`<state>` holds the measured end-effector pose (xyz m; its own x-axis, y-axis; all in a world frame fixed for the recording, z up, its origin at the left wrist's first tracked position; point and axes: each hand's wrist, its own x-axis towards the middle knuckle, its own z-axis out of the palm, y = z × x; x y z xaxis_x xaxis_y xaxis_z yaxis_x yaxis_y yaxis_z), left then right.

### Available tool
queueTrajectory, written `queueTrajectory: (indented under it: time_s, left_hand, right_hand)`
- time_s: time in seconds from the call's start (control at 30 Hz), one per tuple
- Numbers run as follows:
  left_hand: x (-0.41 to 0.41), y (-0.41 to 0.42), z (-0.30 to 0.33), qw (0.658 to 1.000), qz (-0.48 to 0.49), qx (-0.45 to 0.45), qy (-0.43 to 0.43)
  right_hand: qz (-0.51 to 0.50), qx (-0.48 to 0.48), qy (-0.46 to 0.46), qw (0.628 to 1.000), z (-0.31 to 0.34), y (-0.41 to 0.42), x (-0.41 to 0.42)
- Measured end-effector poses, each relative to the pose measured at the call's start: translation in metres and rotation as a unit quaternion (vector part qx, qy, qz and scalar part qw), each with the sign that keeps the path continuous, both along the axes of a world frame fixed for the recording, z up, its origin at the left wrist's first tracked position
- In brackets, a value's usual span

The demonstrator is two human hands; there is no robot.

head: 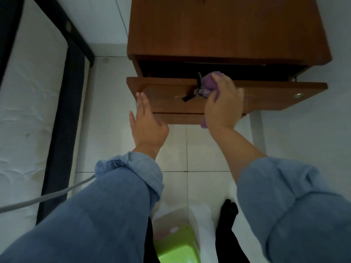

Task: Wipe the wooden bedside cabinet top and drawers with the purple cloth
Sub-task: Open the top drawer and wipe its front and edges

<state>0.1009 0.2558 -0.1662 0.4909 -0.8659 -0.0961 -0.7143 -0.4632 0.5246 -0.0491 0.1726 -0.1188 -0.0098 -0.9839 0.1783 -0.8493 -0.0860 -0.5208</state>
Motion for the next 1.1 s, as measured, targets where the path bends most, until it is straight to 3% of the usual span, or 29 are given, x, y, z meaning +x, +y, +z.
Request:
queueTrajectory:
  time_s: [0.27, 0.5, 0.63, 0.77, 0.87, 0.97, 1.1]
  left_hand:
    - [0.006, -0.004, -0.002, 0.999, -0.027, 0.021, -0.008]
    - [0.02, -0.004, -0.01, 0.983, -0.106, 0.099, -0.112]
    - [0.023, 0.0, -0.001, 0.978, -0.122, 0.092, -0.139]
    - [0.019, 0.001, 0.004, 0.984, -0.109, 0.076, -0.121]
    - [0.009, 0.003, -0.001, 0.976, -0.104, 0.084, -0.173]
    - [-0.001, 0.0, -0.01, 0.973, -0.094, 0.074, -0.195]
    - [0.0, -0.014, -0.035, 0.966, -0.067, 0.036, -0.248]
  right_hand:
    - [0.164, 0.031, 0.026, 0.986, 0.006, 0.015, 0.068]
    - [0.258, 0.064, 0.02, 0.964, 0.013, 0.011, 0.1]
    - [0.33, 0.095, -0.05, 0.938, 0.024, 0.01, 0.096]
    - [0.235, -0.037, -0.017, 0.971, 0.013, 0.025, 0.045]
    - [0.152, -0.047, 0.028, 0.987, -0.008, 0.025, 0.001]
    - [0.149, -0.068, 0.055, 0.985, -0.028, 0.011, -0.023]
    - [0.17, -0.171, 0.081, 0.967, -0.057, -0.01, -0.025]
